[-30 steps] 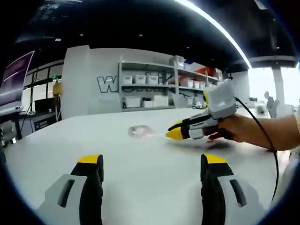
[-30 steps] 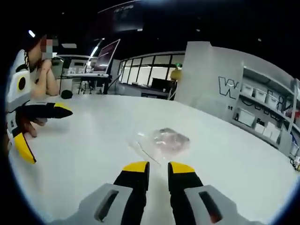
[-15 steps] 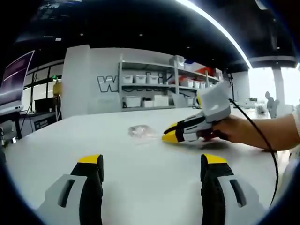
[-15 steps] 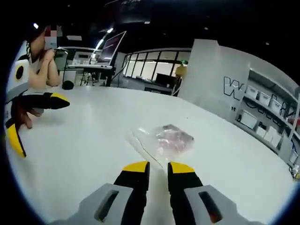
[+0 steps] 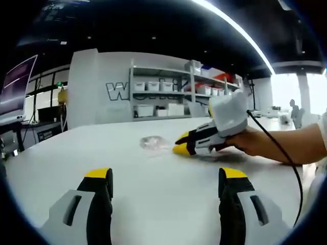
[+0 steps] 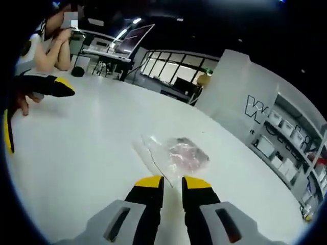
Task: Open the resealable bag by pulling the two sides of the seal apart until the entire bag opening is separated and visibly accessible.
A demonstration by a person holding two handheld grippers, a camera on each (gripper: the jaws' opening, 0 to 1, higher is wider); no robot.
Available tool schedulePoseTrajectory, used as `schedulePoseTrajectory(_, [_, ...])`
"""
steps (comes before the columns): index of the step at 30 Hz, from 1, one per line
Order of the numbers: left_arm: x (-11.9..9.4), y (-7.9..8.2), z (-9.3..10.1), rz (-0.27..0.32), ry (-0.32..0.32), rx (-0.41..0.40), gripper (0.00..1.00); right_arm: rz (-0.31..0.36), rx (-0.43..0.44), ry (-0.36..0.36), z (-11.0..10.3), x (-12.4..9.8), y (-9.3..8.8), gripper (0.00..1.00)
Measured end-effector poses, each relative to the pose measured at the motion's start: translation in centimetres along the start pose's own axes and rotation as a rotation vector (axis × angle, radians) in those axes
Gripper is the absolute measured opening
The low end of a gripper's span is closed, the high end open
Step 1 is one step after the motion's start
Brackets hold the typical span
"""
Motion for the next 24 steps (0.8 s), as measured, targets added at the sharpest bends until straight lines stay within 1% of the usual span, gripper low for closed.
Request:
schedulePoseTrajectory(10, [0.0, 0.0, 0.0, -0.001, 0.004, 0.000, 0.85, 0.027, -0.025, 0.001, 0.0, 0.5, 0.6, 0.06])
schedulePoseTrajectory(12, [0.0, 0.0, 0.0, -0.002, 0.005, 0.001, 0.85, 0.032, -0.027, -0.002, 0.0, 0.5, 0.7, 0.01])
schedulePoseTrajectory(14, [0.0, 0.0, -0.1, -0.002, 0.006, 0.000, 0.85, 0.043, -0.027, -0.004, 0.0, 0.5, 0.9, 0.00])
schedulePoseTrajectory(17, [0.0, 0.0, -0.1, -0.003, 0.008, 0.003, 0.85, 0.050, -0.017, -0.003, 0.1, 0.5, 0.9, 0.00])
schedulePoseTrajectory(21, [0.0, 0.0, -0.1, -0.004, 0.009, 0.004, 0.85, 0.062, 0.037, 0.000, 0.4, 0.6, 1.0, 0.00])
schedulePoseTrajectory(23, [0.0, 0.0, -0.1, -0.004, 0.009, 0.004, 0.85, 0.075, 0.117, 0.021, 0.4, 0.7, 1.1, 0.00])
schedulePoseTrajectory(24, [0.0, 0.0, -0.1, -0.004, 0.010, 0.003, 0.85, 0.079, 0.142, 0.024, 0.7, 1.0, 1.2, 0.00])
Point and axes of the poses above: the point that each gripper's makers call its tool centre point, and the gripper's own axes: x roughly forward along the fingers, z roughly to its right, y roughly out of its top, the point moved 8 cm from there along -x, roughly backward along the fingers, and after that the axes turned 1 degree about y, right-handed, at the moved point
